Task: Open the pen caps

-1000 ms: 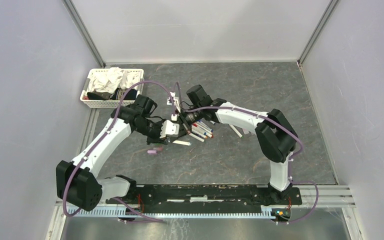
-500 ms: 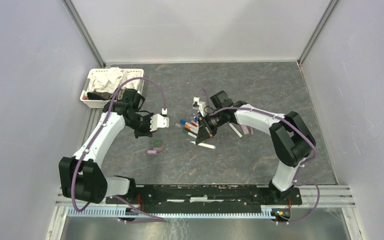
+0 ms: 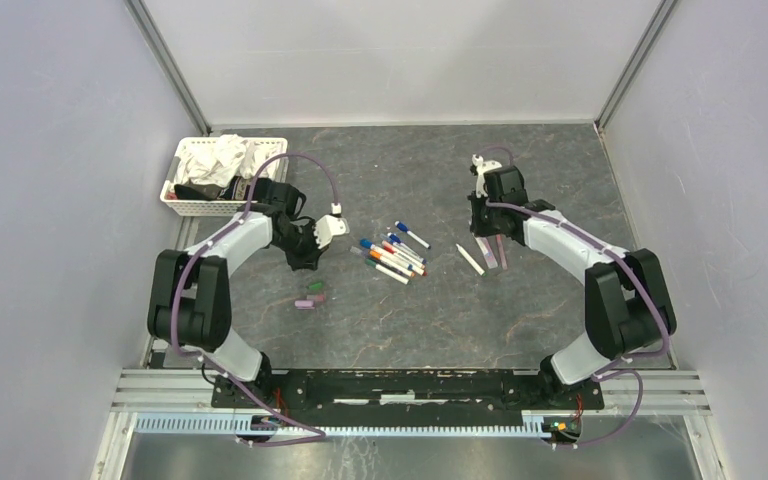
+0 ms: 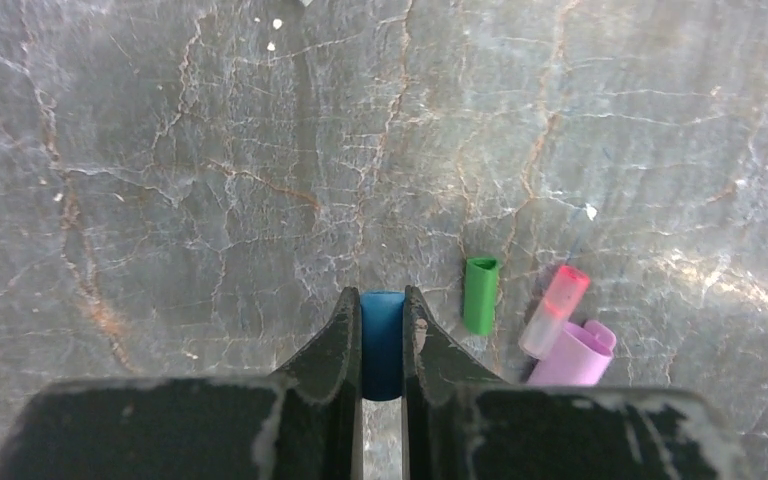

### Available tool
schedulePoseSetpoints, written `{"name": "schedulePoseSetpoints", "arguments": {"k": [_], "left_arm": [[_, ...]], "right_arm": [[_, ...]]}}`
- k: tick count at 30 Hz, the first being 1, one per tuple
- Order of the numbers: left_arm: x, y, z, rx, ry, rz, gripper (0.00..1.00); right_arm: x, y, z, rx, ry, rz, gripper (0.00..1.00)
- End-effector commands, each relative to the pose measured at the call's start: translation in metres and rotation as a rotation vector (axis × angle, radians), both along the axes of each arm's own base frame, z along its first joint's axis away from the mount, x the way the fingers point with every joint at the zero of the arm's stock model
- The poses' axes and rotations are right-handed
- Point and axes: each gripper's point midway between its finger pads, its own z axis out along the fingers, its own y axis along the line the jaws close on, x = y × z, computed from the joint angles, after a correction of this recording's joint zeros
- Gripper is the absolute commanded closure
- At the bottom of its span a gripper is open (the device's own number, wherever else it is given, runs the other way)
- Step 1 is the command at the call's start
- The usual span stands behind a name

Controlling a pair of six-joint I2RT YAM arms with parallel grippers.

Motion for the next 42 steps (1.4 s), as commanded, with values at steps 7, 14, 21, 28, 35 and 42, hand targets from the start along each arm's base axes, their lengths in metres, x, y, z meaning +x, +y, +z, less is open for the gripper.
{"name": "schedulePoseSetpoints", "arguments": {"k": [7, 14, 21, 28, 35, 42], "left_arm": [[0.006, 0.003, -0.024, 0.009, 0.037, 0.113, 0.66], [0.003, -0.006, -0.009, -0.038, 0.057, 0.095, 0.18], [0.010, -0.018, 0.036, -0.111, 0.030, 0.096, 0.00], [0.035, -0.021, 0.104, -0.146, -0.052, 0.191, 0.00], [0.055, -0.012, 0.178, -0.143, -0.199, 0.274, 0.00], [0.060, -0.006, 0.199, -0.170, -0.237, 0.388, 0.00]], "right_arm": [[0.012, -0.093, -0.015, -0.199, -0.095, -0.355, 1.00], [0.015, -0.121, -0.034, -0.281, -0.066, -0.386, 1.00], [0.011, -0.118, -0.058, -0.291, 0.002, -0.348, 0.92], [0.009, -0.116, -0.045, -0.249, -0.023, -0.377, 0.51], [0.024, -0.055, 0.016, -0.113, -0.196, -0.207, 0.36], [0.007, 0.089, 0.034, 0.015, -0.225, 0.309, 0.44]]}}
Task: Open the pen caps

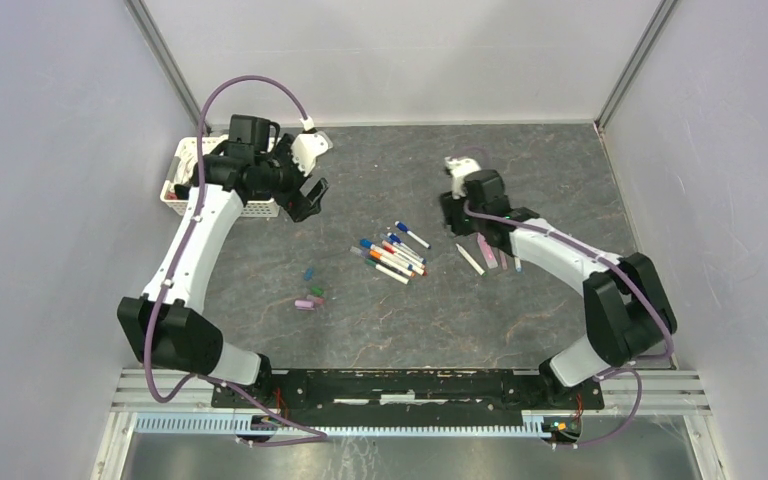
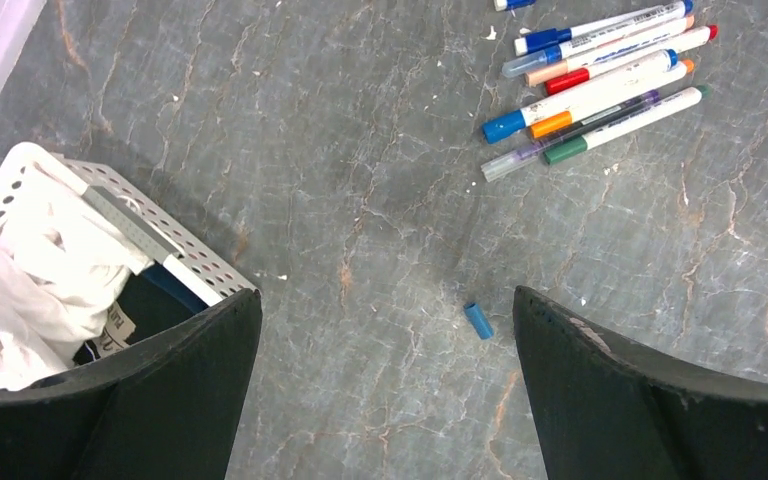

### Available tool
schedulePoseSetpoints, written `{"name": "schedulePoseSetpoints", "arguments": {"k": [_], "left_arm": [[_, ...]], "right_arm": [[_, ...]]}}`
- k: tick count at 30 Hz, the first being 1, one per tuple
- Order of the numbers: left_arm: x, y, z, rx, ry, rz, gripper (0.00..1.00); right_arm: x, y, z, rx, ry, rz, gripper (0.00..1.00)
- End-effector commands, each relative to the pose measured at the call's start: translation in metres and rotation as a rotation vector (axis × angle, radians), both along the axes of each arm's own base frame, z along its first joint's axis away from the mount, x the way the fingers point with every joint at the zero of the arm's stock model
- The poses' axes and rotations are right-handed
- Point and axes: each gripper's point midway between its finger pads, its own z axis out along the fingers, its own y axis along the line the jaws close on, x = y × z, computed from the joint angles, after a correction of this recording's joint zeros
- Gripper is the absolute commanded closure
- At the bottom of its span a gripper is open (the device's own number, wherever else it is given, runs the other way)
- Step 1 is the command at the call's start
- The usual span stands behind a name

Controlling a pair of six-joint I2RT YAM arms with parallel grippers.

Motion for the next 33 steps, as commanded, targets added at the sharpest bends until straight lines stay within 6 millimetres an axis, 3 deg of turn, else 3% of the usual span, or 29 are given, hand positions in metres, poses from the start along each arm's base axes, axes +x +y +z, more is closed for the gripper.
{"name": "schedulePoseSetpoints", "arguments": {"k": [1, 5, 8, 14, 22, 28, 33], "left_arm": [[-0.007, 0.006, 0.006, -0.027, 0.042, 0.095, 0.00], [-0.018, 0.006, -0.008, -0.013, 0.098, 0.067, 0.00], [-0.028, 0.004, -0.012, -0.022, 0.103, 0.046, 0.00], [-0.039, 0.005, -0.011, -0.031, 0.062, 0.027, 0.00], [-0.052, -0.005, -0.016, -0.073, 0.094, -0.028, 0.00], [-0.069, -0.014, -0.028, -0.113, 0.144, -0.100, 0.00], [-0.080, -0.020, -0.032, -0.123, 0.139, -0.198, 0.00]], "right_arm": [[-0.005, 0.088, 0.021, 0.067, -0.033, 0.319, 0.46], [-0.001, 0.119, 0.005, 0.043, 0.021, 0.384, 0.52], [0.001, 0.128, -0.012, 0.013, 0.060, 0.424, 0.54], [0.003, 0.120, -0.054, -0.069, 0.131, 0.411, 0.59], [-0.006, 0.105, -0.084, -0.132, 0.188, 0.396, 0.74], [-0.012, 0.102, -0.081, -0.127, 0.181, 0.400, 0.99], [-0.002, 0.113, -0.034, -0.067, 0.090, 0.398, 1.00]]}}
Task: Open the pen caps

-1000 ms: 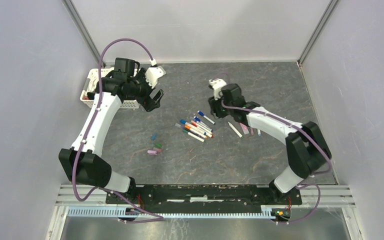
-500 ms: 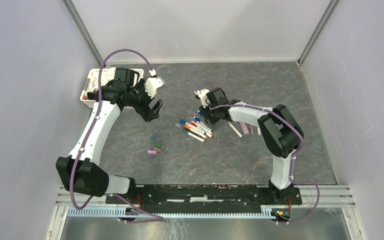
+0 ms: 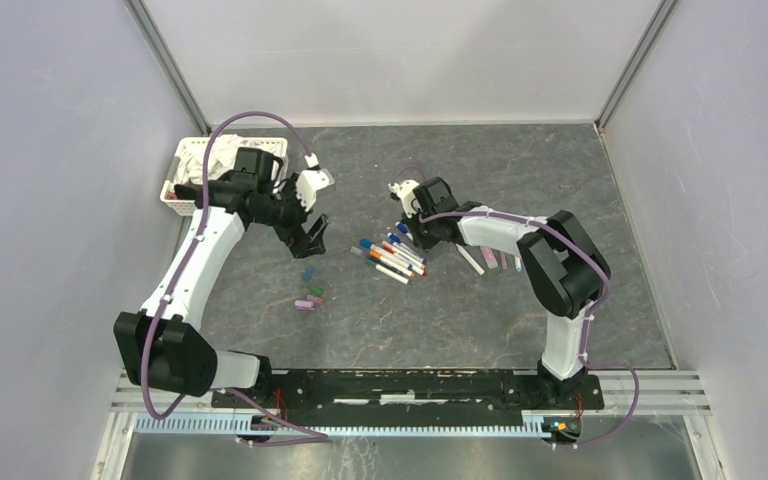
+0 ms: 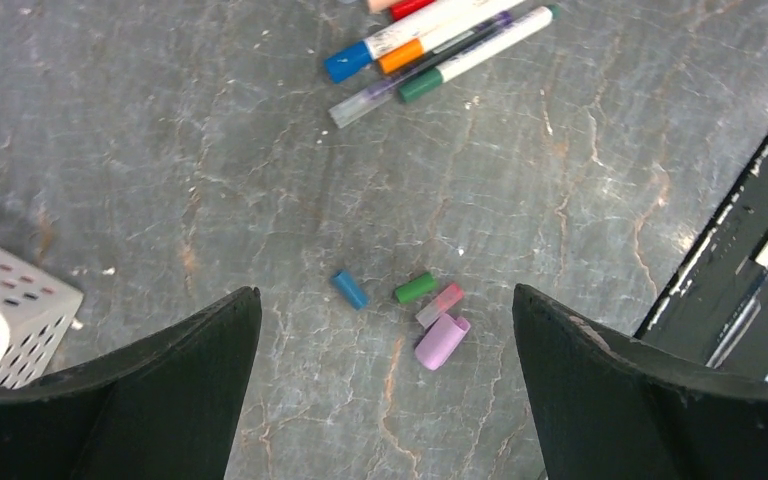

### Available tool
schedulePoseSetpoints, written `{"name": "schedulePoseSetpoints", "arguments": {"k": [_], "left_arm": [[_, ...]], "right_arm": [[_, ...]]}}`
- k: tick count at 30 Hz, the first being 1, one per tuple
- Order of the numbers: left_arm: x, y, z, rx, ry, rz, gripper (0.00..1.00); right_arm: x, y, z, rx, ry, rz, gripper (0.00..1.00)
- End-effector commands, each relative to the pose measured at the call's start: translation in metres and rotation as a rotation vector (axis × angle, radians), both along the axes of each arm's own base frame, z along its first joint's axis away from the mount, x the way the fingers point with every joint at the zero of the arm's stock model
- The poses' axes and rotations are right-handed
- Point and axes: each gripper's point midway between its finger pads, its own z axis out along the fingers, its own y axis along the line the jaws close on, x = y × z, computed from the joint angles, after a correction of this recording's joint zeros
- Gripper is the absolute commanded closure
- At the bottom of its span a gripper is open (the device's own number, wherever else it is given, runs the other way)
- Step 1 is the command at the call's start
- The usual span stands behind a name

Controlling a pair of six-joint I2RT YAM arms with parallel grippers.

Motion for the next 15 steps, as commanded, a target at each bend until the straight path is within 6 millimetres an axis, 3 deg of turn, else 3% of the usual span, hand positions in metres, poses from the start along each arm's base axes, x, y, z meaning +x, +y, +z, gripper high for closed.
{"name": "schedulePoseSetpoints", "arguments": {"k": [1, 3, 6, 9, 15], "left_arm": [[-0.015, -0.012, 0.012, -0.058, -0.055, -0.142, 0.00], [-0.018, -0.015, 0.013, -0.072, -0.066, -0.185, 0.00], [-0.023, -0.020, 0.015, -0.087, -0.089, -0.251, 0.00], [-0.027, -0.023, 0.015, -0.099, -0.112, -0.316, 0.00], [-0.037, -0.030, 0.013, -0.108, -0.159, -0.425, 0.00]], "right_arm": [[0.008, 0.005, 0.054, 0.067, -0.087, -0.009, 1.00], [0.008, 0.015, 0.079, 0.126, -0.106, 0.014, 1.00], [-0.008, 0.036, 0.110, 0.242, -0.063, 0.112, 1.00], [-0.042, 0.063, 0.130, 0.387, 0.058, 0.266, 1.00], [-0.107, 0.096, 0.147, 0.589, 0.285, 0.468, 1.00]]}}
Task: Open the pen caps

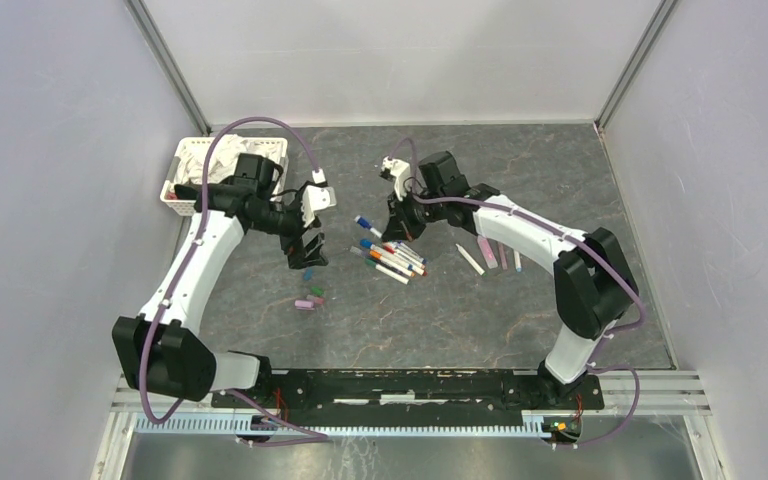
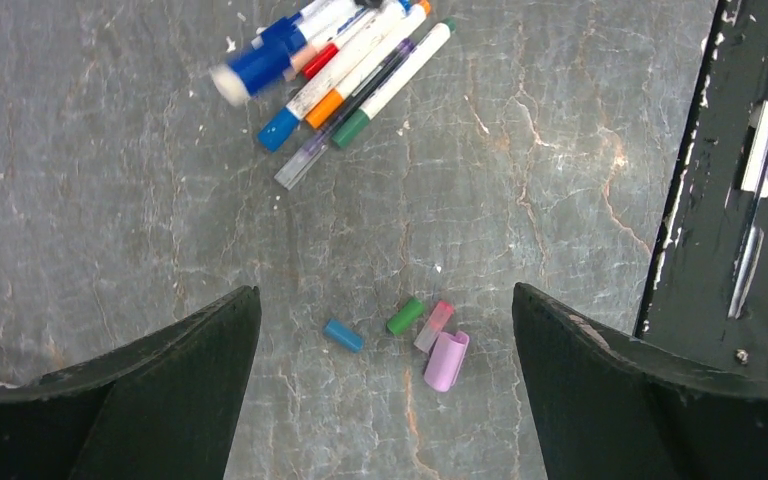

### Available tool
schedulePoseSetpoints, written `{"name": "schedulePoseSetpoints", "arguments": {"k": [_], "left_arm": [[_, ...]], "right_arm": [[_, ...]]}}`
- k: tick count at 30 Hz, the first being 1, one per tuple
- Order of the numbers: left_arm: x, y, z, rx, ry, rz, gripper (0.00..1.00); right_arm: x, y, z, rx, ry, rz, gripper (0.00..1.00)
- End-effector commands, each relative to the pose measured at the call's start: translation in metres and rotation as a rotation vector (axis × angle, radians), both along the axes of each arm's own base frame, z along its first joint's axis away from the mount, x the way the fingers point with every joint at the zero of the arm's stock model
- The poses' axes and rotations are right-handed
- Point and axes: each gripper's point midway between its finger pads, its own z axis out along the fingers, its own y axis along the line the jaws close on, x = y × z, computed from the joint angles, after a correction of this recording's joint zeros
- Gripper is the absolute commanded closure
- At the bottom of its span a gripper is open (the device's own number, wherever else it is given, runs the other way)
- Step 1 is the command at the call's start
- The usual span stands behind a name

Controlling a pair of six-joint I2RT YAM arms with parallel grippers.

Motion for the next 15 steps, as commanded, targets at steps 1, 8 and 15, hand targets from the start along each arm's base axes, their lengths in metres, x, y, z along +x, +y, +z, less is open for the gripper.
{"name": "schedulePoseSetpoints", "arguments": {"k": [1, 8, 15], "left_arm": [[-0.014, -0.012, 0.008, -0.042, -0.089, -0.145, 0.00], [-0.034, -0.023, -0.011, 0.015, -0.087, -0.256, 0.08], [-0.053, -0.026, -0.034, 0.084, -0.052, -0.337, 0.29]], "right_arm": [[-0.066, 0.032, 0.026, 0.170, 0.177, 0.247, 1.00], [-0.094, 0.059, 0.029, 0.212, 0.273, 0.390, 1.00], [-0.100, 0.067, 0.036, 0.250, 0.316, 0.430, 1.00]]}}
